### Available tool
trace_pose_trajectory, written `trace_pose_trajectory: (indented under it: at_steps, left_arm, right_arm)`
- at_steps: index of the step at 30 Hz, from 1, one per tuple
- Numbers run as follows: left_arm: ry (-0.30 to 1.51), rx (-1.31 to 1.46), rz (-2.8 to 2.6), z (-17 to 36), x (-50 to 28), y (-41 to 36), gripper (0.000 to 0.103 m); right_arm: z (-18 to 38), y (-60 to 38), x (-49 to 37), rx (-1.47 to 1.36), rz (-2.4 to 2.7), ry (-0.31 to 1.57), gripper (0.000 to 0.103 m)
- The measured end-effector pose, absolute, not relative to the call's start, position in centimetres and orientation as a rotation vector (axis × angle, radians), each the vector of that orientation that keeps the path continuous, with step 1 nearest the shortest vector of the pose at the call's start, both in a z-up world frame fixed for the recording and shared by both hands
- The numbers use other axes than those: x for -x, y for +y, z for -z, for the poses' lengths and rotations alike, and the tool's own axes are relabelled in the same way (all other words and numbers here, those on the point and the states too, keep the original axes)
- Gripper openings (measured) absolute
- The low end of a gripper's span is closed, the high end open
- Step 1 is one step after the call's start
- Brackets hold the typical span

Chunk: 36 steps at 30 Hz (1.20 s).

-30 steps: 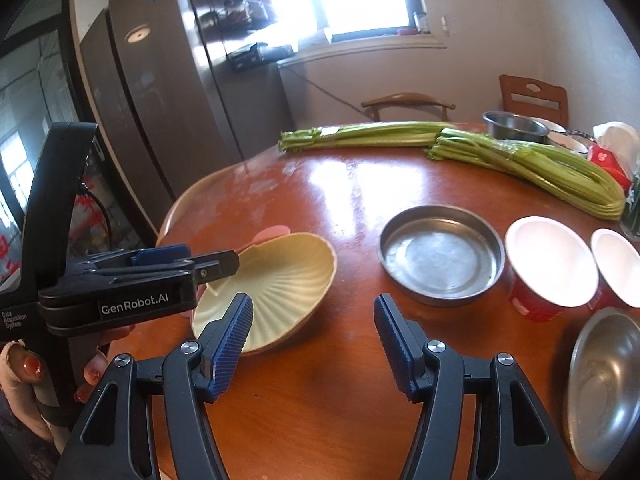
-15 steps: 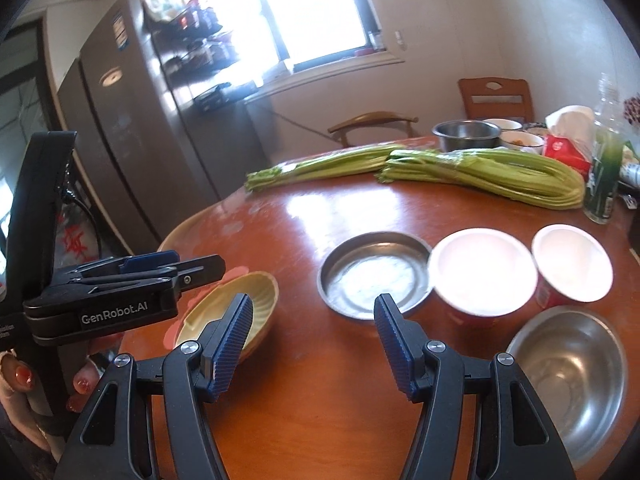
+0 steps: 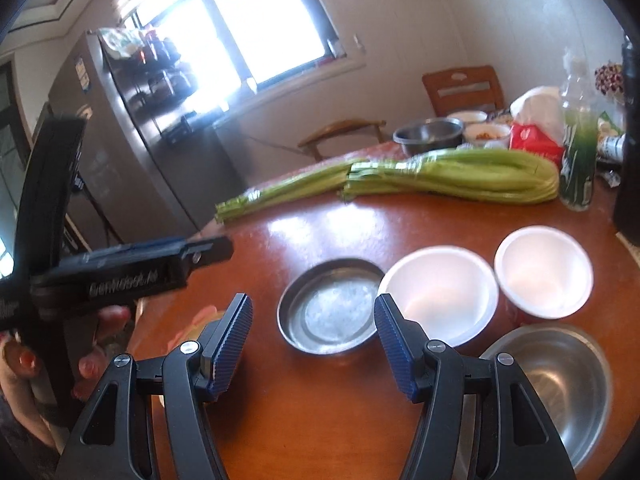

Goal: Organize plates and bowls

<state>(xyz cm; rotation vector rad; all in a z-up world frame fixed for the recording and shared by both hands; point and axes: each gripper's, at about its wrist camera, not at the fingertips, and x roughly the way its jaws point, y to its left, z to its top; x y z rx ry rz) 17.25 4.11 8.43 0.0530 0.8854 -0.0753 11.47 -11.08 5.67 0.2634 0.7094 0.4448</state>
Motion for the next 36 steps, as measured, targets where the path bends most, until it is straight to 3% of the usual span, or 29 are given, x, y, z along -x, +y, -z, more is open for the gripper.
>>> trace_pose_trajectory:
  at_steps: [12, 29, 36]
  left_arm:
    - [1.059, -0.021, 0.057, -1.8, -22.2, 5.4, 0.065]
    - [1.175, 0.019, 0.056, 3.0, -25.2, 5.6, 0.065]
    - [1.195, 0.036, 0.085, 4.0, -25.6, 5.4, 0.053]
  right_arm:
    - [-0.3, -8.5, -13.4, -0.283, -0.452, 0.911, 0.065]
    - [2.6, -9.3, -16.4, -0.379, -0.397, 1.004, 0.065]
    - [3.0, -8.8, -17.4, -0.381, -0.408, 0.996, 0.065]
